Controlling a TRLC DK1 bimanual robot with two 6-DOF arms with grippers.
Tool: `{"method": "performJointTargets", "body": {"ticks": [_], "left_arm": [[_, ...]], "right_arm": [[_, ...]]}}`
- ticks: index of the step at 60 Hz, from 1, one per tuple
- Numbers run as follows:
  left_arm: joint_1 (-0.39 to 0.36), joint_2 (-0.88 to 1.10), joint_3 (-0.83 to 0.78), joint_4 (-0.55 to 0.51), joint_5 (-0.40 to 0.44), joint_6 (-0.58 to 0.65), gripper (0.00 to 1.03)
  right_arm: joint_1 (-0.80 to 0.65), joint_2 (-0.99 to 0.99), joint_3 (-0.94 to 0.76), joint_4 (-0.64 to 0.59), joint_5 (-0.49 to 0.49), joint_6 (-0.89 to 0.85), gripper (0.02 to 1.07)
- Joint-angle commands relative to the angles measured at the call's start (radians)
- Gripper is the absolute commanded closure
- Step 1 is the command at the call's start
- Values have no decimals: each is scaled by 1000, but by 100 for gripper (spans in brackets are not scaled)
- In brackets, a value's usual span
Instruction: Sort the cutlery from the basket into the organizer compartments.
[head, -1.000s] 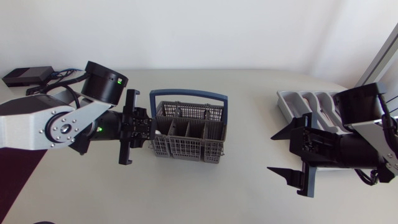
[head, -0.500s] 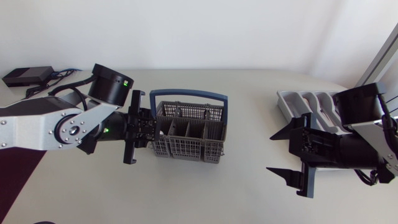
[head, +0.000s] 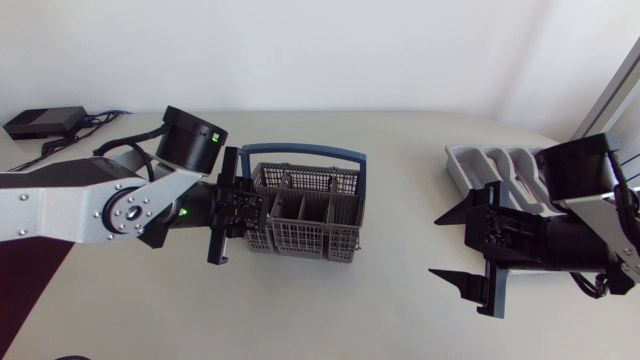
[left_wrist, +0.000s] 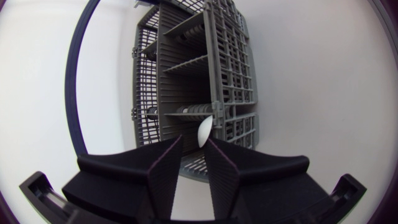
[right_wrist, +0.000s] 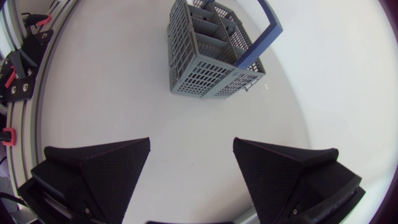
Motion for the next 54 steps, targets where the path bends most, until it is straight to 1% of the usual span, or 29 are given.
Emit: {"method": "performJointTargets", "body": {"ticks": [1,13,26,36,41,49,54], "left_arm": [[-13,27,18,-6,4,37,85],[-19,33,15,0,17,55,100],[-17,27,32,12,21,40,100],[-5,-39,39,3,47,20,100],[-3,-72,56,-34,58,5,100],[9,-105,122,-139,87,-63,100],[17,-125,131,-159,93,-104,100]], "right_arm": [[9,-1,-22,9,10,19,11],[9,0,-25,11,13,17,11],[9,-6,-19,6,9,23,11],[27,-10,-16,5,10,38,11],[44,-12,-15,2,21,48,11],[79,-24,-9,-3,32,74,11],[104,-33,-1,-5,38,104,11]]}}
